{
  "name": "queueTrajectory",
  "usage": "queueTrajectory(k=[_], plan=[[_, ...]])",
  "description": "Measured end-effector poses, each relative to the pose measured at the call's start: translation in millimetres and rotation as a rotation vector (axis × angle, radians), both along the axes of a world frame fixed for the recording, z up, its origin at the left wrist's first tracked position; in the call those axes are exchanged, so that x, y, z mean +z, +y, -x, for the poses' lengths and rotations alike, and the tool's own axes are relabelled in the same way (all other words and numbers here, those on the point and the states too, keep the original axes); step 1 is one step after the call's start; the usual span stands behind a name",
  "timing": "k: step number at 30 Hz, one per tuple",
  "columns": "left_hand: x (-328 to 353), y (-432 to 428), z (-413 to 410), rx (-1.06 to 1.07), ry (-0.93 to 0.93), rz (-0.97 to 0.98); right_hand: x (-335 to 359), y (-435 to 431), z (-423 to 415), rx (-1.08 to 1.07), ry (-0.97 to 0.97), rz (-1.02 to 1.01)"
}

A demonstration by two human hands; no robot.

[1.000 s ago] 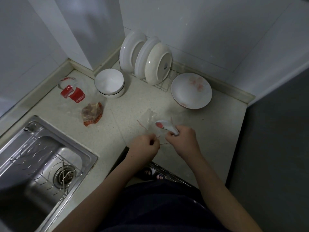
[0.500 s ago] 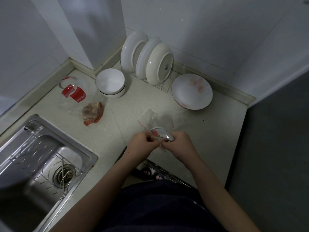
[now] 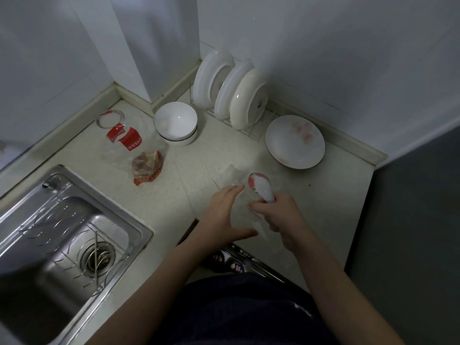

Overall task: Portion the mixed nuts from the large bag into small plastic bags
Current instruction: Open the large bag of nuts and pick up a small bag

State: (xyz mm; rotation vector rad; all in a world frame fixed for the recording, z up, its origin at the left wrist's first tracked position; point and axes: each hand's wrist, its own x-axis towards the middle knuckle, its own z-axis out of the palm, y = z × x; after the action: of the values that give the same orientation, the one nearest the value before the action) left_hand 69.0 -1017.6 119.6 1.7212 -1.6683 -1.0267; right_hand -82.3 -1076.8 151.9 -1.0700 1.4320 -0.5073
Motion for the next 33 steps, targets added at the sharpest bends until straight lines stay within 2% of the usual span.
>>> queueTrajectory(k=[4,8,13,16,22,28,33], plan=[[-1,1,-7,0.115,0.056,0.157,5,0,-20,0.054,-0.010,-0.077],[2,9,-24,0.221,0.098,0.195,13,-2,-43,0.113,-0.027,-0.078],[6,22,-47,0.422,0.214,0.170,24,-6,-73,0.241,-0.064,0.000],[3,31,-70,0.583,0.268,0.191,31,-17,-96,0.297,-0.100,0.151],[-3,52,-113,0.819,0.262,0.213,36,-59,-181,0.640,0.099,0.574],[-2,61,-129,0.912,0.235,0.198,33,-83,-259,0.909,0.327,0.720],[1,64,-131,0.947,0.241,0.177,21,-85,-272,0.981,0.655,0.768]])
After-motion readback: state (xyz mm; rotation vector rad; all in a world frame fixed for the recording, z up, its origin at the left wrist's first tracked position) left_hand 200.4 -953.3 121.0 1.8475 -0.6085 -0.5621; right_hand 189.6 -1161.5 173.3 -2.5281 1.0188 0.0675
